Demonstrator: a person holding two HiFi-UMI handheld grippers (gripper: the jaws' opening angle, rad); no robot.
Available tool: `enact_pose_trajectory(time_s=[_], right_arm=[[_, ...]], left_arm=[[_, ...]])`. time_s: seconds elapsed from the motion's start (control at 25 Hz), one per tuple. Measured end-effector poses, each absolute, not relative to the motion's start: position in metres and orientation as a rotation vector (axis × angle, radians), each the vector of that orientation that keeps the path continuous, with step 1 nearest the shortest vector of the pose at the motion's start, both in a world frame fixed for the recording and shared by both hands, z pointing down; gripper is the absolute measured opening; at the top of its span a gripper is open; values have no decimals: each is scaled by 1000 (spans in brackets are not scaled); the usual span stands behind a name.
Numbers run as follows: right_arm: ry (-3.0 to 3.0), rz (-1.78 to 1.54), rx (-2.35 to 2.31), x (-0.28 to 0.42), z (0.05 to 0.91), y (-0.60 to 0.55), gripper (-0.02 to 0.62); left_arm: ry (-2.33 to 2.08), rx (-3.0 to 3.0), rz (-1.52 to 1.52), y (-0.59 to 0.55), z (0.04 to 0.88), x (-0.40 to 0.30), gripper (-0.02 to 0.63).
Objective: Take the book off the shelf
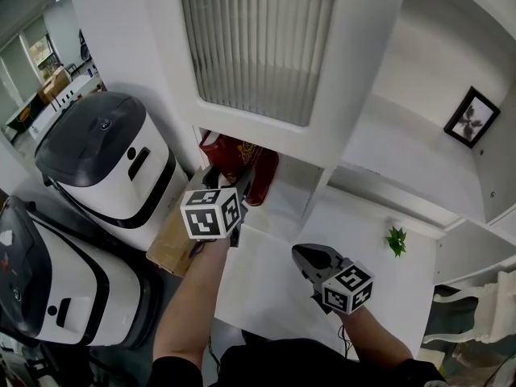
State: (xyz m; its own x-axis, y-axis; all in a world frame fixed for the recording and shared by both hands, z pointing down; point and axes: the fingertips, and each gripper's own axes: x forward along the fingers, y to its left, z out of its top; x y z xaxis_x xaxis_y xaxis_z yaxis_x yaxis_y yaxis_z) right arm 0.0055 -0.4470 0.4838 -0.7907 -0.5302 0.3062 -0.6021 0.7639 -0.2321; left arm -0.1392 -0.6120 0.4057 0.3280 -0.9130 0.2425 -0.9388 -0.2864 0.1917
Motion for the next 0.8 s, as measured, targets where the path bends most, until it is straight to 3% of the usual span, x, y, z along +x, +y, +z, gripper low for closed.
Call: enact_pose_trajectory(time_s=[0.32, 0.4, 0.8], right_arm=[[-2718, 480, 947, 18, 484, -444, 15], [-2711, 485, 967, 21, 484, -443, 15], [-2680, 493, 1057, 23, 481, -428, 15]], left_arm=[[-1646, 2290, 196, -625, 429, -130, 314], [-1657, 2304, 171, -625, 428, -129, 272], [-1633, 2320, 95, -605, 418, -131, 235]])
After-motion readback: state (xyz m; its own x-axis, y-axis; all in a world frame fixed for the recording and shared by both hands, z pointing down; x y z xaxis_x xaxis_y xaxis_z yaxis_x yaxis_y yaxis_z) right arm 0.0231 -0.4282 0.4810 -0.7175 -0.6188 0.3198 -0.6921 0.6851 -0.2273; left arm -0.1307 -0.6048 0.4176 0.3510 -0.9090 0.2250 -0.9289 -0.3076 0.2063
